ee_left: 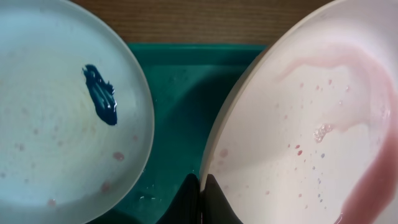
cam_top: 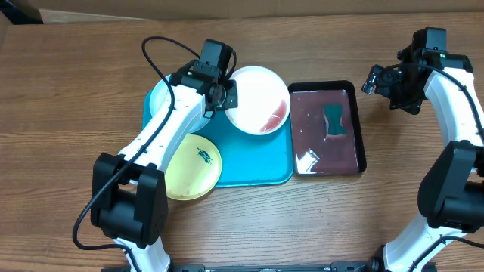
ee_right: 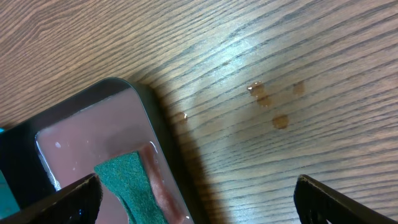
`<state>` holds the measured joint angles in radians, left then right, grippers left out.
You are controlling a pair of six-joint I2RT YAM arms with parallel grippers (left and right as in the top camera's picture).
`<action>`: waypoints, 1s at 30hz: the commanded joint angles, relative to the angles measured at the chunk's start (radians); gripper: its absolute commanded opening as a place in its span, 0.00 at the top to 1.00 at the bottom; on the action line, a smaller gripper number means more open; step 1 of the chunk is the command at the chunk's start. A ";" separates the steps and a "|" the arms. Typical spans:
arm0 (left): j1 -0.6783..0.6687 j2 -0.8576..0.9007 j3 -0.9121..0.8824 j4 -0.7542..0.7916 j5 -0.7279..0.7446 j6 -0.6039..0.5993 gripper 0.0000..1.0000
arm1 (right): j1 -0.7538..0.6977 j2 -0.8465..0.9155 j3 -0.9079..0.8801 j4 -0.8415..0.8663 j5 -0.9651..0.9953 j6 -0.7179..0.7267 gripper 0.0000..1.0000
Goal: Clean dirty plates on tray and stack at the side
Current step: 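Lift the white plate with the left gripper and swing it left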
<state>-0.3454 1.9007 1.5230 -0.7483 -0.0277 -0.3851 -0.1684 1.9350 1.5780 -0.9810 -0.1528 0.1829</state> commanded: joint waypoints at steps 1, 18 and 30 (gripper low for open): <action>-0.015 0.008 0.051 0.003 -0.001 0.016 0.96 | 0.002 -0.010 -0.005 0.003 -0.002 0.001 0.00; -0.218 0.008 0.063 0.125 -0.196 0.064 0.96 | 0.002 -0.010 -0.005 0.003 -0.002 0.001 0.00; -0.479 0.008 0.124 0.148 -0.766 0.238 0.96 | 0.002 -0.010 -0.005 0.003 -0.002 0.001 0.00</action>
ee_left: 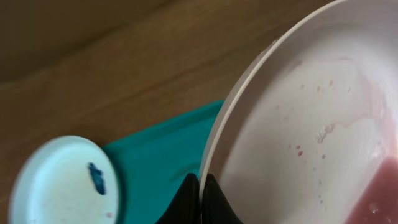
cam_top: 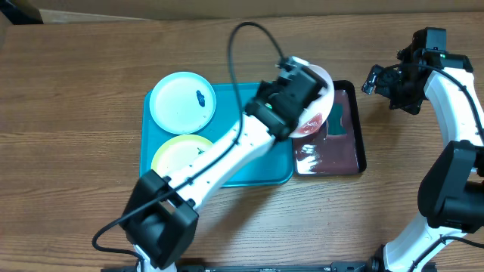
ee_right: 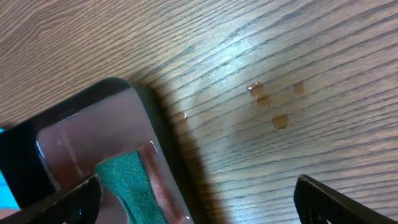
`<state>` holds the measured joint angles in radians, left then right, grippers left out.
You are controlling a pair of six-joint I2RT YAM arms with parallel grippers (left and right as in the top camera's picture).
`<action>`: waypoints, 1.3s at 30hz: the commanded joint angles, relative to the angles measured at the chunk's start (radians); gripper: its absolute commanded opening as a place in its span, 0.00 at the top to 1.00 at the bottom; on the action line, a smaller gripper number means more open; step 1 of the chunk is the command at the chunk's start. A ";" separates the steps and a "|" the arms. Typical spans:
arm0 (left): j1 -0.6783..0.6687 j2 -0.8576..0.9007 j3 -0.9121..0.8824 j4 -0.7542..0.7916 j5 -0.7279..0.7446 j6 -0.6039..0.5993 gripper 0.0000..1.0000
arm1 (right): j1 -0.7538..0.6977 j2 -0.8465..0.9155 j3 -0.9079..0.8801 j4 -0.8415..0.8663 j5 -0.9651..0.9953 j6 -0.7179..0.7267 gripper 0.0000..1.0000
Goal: Clean dirty plates on tray and stack at the side
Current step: 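Lift the white plate with the left gripper and swing it left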
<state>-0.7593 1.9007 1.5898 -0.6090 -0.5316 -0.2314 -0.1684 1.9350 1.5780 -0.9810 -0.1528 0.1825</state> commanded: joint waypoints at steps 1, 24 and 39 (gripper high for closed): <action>-0.105 0.008 0.075 0.008 -0.354 0.116 0.96 | 0.002 -0.010 -0.005 0.003 -0.002 0.001 0.00; -0.327 0.008 0.089 0.360 -0.811 0.569 0.96 | 0.002 -0.010 -0.005 0.003 -0.002 0.001 0.00; -0.323 0.008 0.089 0.358 -0.811 0.564 0.96 | 0.002 -0.010 -0.005 0.003 -0.002 0.001 0.00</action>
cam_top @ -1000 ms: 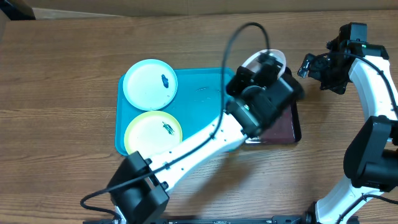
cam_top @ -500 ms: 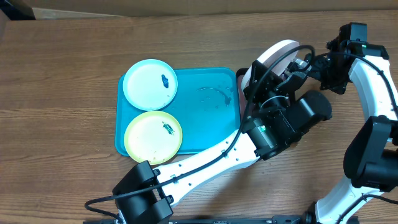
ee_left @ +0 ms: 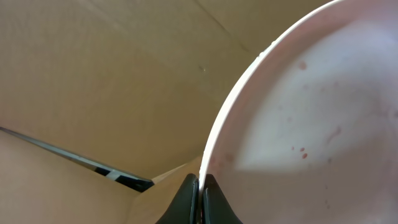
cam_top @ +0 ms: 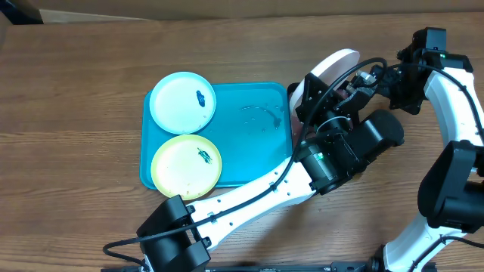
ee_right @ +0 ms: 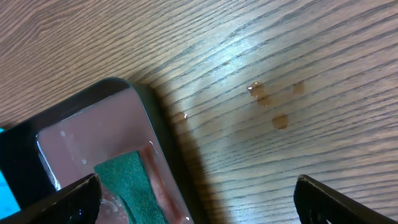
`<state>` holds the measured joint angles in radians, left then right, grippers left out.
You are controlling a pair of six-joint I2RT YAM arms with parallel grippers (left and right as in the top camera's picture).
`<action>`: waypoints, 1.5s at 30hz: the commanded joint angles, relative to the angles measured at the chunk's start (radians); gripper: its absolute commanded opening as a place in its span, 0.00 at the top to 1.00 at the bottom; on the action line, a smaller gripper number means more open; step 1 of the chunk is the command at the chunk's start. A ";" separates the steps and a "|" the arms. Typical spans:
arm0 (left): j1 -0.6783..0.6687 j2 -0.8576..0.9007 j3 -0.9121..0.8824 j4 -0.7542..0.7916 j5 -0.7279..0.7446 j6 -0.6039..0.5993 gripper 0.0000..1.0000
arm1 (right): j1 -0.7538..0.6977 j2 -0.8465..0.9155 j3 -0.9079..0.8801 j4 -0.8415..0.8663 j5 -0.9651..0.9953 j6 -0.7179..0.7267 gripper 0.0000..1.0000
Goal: Clean dirty plates on tray and stack at the side
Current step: 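Lift the white plate with the left gripper and swing it left, then place the white plate on the table left of the tray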
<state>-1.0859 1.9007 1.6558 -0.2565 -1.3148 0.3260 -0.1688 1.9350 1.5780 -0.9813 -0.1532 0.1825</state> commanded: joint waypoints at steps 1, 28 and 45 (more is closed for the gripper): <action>0.006 0.008 0.023 0.002 -0.027 0.001 0.96 | 0.002 -0.010 -0.005 0.003 -0.002 0.001 0.00; 0.578 0.009 0.001 -0.545 1.526 -0.679 0.96 | 0.002 -0.010 -0.005 0.003 -0.002 0.001 0.00; 1.472 0.009 0.001 -0.745 1.620 -0.668 0.96 | 0.002 -0.010 -0.005 0.003 -0.002 0.001 0.00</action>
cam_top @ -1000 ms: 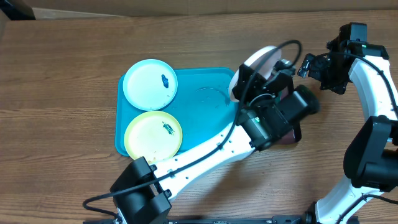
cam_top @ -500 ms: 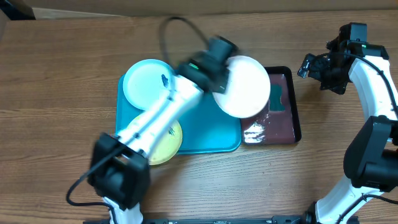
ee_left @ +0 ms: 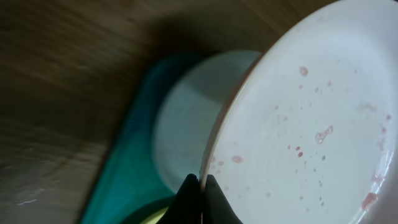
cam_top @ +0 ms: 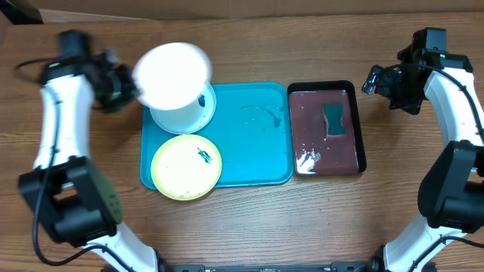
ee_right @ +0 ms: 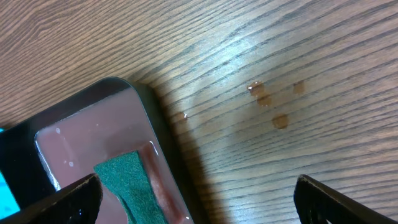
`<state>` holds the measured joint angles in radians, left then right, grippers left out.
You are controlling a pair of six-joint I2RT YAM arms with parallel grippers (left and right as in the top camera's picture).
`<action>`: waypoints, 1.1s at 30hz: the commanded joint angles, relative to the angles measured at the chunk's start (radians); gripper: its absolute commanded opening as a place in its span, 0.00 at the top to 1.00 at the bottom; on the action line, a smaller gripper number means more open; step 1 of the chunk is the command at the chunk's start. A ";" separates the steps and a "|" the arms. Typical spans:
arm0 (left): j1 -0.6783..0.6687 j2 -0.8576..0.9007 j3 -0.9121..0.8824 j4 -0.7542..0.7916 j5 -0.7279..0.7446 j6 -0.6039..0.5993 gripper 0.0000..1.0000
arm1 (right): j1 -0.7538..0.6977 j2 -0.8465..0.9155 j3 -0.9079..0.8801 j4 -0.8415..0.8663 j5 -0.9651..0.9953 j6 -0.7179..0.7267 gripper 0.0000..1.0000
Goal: Clean dirty plates on tray and stack at the side
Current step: 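Place the white plate on the table left of the tray, then release the white plate and move left gripper to yellow plate rim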
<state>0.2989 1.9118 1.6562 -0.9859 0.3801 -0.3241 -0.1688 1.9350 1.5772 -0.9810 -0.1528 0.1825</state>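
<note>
My left gripper (cam_top: 130, 89) is shut on the rim of a white plate (cam_top: 174, 72), held in the air over the teal tray's (cam_top: 249, 143) back left corner. In the left wrist view the white plate (ee_left: 298, 124) shows only pink specks, pinched between the fingertips (ee_left: 200, 190). Under it lies a light blue plate (cam_top: 189, 117) with a dark blue smear, partly hidden. A yellow-green plate (cam_top: 186, 168) with a dark smear lies at the tray's front left. My right gripper (cam_top: 376, 78) hangs open beside the black basin (cam_top: 360, 128), fingers wide apart (ee_right: 198, 202).
The black basin (ee_right: 93, 130) right of the tray holds reddish water and a green sponge (cam_top: 333, 121), also seen as the sponge (ee_right: 134, 186) below the right wrist. A few drops (ee_right: 267, 102) lie on the wooden table right of the basin.
My left arm was stretched across to the basin with the white plate tipped on edge. Now it is at the far left, holding the plate above the light blue plate. The right gripper has not moved.
My left gripper was shut on the white plate on the tray, pink liquid pooled in it. Then the plate was tilted at the basin's edge, then stood on edge over the basin. Now it is held over the tray's left corner with only pink specks.
</note>
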 commanded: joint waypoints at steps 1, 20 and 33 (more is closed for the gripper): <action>0.119 -0.002 0.000 -0.019 -0.090 -0.023 0.96 | 0.002 -0.010 -0.004 0.003 -0.002 0.001 0.00; 0.282 -0.002 -0.237 0.267 -0.433 -0.117 0.96 | 0.002 -0.010 -0.004 0.003 -0.002 0.001 0.00; 0.283 -0.003 -0.274 0.389 -0.053 0.083 0.44 | 0.002 -0.010 -0.004 0.003 -0.002 0.001 0.00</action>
<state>0.5846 1.9118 1.3506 -0.5850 0.0994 -0.3447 -0.1684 1.9350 1.5772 -0.9813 -0.1528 0.1833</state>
